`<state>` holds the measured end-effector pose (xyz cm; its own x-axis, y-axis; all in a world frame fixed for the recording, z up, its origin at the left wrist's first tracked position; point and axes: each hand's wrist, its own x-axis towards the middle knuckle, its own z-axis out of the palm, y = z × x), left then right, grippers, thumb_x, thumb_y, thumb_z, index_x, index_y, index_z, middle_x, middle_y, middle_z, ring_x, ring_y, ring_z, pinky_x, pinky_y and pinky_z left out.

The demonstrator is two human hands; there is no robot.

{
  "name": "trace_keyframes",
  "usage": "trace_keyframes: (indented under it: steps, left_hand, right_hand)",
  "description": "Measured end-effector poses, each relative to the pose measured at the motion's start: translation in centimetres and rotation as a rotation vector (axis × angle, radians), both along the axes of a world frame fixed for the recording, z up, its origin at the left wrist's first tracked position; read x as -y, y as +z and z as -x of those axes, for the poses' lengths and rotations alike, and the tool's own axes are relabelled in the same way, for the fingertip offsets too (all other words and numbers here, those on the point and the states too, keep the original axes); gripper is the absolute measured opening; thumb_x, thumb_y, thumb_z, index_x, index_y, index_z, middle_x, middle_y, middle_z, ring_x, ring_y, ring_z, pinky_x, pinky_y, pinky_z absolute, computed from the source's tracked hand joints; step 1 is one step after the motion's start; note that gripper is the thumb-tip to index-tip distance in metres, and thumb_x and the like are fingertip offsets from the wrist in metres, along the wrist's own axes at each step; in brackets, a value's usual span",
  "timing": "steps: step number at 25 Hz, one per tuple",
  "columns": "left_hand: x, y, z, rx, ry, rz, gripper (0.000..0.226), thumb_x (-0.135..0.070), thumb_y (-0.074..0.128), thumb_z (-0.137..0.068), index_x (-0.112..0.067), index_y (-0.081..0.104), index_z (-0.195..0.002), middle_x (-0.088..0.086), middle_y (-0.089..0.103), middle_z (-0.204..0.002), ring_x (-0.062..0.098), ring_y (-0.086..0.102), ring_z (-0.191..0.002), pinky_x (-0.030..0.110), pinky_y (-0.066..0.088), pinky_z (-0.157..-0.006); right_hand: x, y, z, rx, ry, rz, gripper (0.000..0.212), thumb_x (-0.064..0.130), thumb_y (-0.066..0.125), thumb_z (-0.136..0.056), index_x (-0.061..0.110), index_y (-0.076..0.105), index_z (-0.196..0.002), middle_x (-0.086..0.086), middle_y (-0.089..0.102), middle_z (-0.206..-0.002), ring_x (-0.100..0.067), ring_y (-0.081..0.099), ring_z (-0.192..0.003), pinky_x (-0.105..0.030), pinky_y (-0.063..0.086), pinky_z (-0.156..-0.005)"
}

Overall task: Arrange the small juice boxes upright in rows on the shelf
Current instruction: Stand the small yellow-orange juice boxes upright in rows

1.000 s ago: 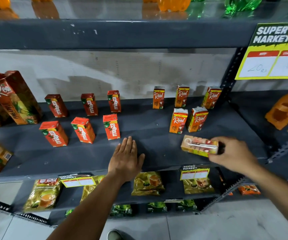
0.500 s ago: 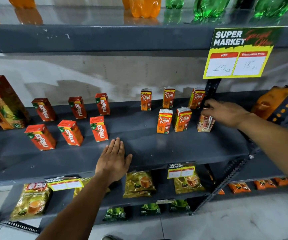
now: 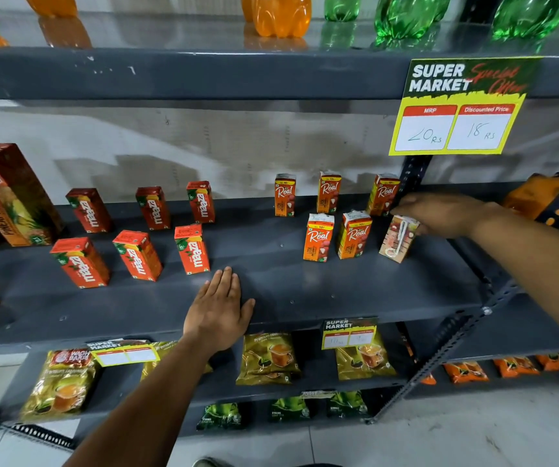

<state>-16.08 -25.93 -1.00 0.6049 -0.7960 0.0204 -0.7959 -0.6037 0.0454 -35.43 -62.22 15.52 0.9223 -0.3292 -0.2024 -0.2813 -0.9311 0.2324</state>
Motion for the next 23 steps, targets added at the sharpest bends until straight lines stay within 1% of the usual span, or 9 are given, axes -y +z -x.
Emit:
trace_keyframes:
  steps: [2,3,4,7,11,14,16,19,23]
  left_hand:
    - [0.0,-0.1,-0.1,0.005,0.002,0.009,0.078,-0.057,0.005,-0.092,-0.005,0.01,-0.149,0.011,0.005,-0.161,0.023,0.001,-0.147,0.035,0.001,-0.117]
    - [0.1,-0.1,-0.1,0.003,0.002,0.008,0.075,-0.056,0.008,-0.094,-0.005,0.01,-0.15,0.011,0.005,-0.161,0.023,0.001,-0.147,0.036,0.001,-0.118]
    - [0.1,-0.1,-0.1,0.001,0.003,0.005,0.073,-0.054,0.011,-0.096,-0.006,0.009,-0.15,0.011,0.004,-0.161,0.023,0.001,-0.147,0.036,0.001,-0.118]
    - [0.0,0.0,0.0,0.001,-0.003,0.007,0.071,-0.053,0.013,-0.097,-0.006,0.008,-0.15,0.011,0.003,-0.161,0.023,0.0,-0.147,0.036,0.001,-0.118]
    - [0.0,0.0,0.0,-0.001,-0.001,0.01,0.072,-0.053,0.013,-0.097,-0.006,0.009,-0.15,0.011,0.004,-0.161,0.023,0.001,-0.147,0.036,0.002,-0.118]
    - [0.1,-0.1,0.0,0.001,0.001,0.014,0.072,-0.054,0.013,-0.096,-0.006,0.01,-0.15,0.011,0.005,-0.161,0.023,0.001,-0.147,0.036,0.002,-0.118]
    - [0.0,-0.1,-0.1,0.004,-0.001,0.009,0.072,-0.054,0.012,-0.096,-0.006,0.009,-0.15,0.011,0.005,-0.161,0.023,0.001,-0.147,0.036,0.002,-0.117]
    - [0.0,-0.2,-0.2,-0.012,-0.002,0.011,0.071,-0.053,0.013,-0.096,-0.006,0.008,-0.15,0.01,0.003,-0.161,0.022,-0.001,-0.147,0.036,0.001,-0.118]
    - [-0.1,-0.2,-0.2,-0.033,0.0,0.01,0.071,-0.054,0.013,-0.096,-0.008,0.007,-0.15,0.009,0.001,-0.161,0.021,-0.002,-0.147,0.035,0.0,-0.118]
  right_hand:
    - [0.3,0.0,-0.6,-0.025,-0.041,0.027,0.035,0.04,0.066,-0.083,0.017,0.059,-0.108,-0.012,0.062,-0.117,-0.025,0.057,-0.102,-0.034,0.045,-0.087]
    - [0.4,-0.2,-0.8,-0.015,-0.085,0.038,0.034,0.047,0.063,-0.082,0.017,0.057,-0.098,-0.013,0.064,-0.11,-0.026,0.058,-0.094,-0.032,0.046,-0.08]
    - [0.3,-0.4,-1.0,0.019,-0.127,0.033,0.039,0.053,0.06,-0.083,0.016,0.056,-0.096,-0.015,0.065,-0.109,-0.027,0.059,-0.093,-0.031,0.044,-0.076]
    - [-0.4,-1.4,-1.7,0.157,-0.254,0.014,0.057,0.061,0.05,-0.085,0.012,0.056,-0.113,-0.017,0.062,-0.121,-0.034,0.058,-0.107,-0.033,0.042,-0.081]
    - [-1.2,-2.0,-2.1,0.17,-0.386,-0.022,0.073,0.076,0.031,-0.081,0.016,0.059,-0.114,-0.014,0.061,-0.124,-0.034,0.057,-0.111,-0.043,0.048,-0.091]
    - [-1.2,-2.1,-1.7,0.191,-0.454,-0.047,0.083,0.082,0.024,-0.077,0.02,0.053,-0.123,-0.012,0.056,-0.134,-0.034,0.053,-0.12,-0.043,0.046,-0.092]
    - [-1.0,-2.0,-0.9,0.293,-0.487,-0.115,0.089,0.085,0.02,-0.075,0.022,0.047,-0.132,-0.013,0.051,-0.14,-0.036,0.049,-0.125,-0.046,0.043,-0.094]
    - [-0.2,-2.1,0.8,0.538,-0.551,-0.217,0.081,0.08,0.021,-0.08,0.021,0.047,-0.13,-0.018,0.055,-0.134,-0.041,0.051,-0.121,-0.047,0.044,-0.09]
    - [0.7,-3.5,3.4,0.738,-0.662,-0.417,0.057,0.05,0.04,-0.094,0.01,0.047,-0.134,-0.022,0.051,-0.137,-0.041,0.047,-0.124,-0.042,0.039,-0.098]
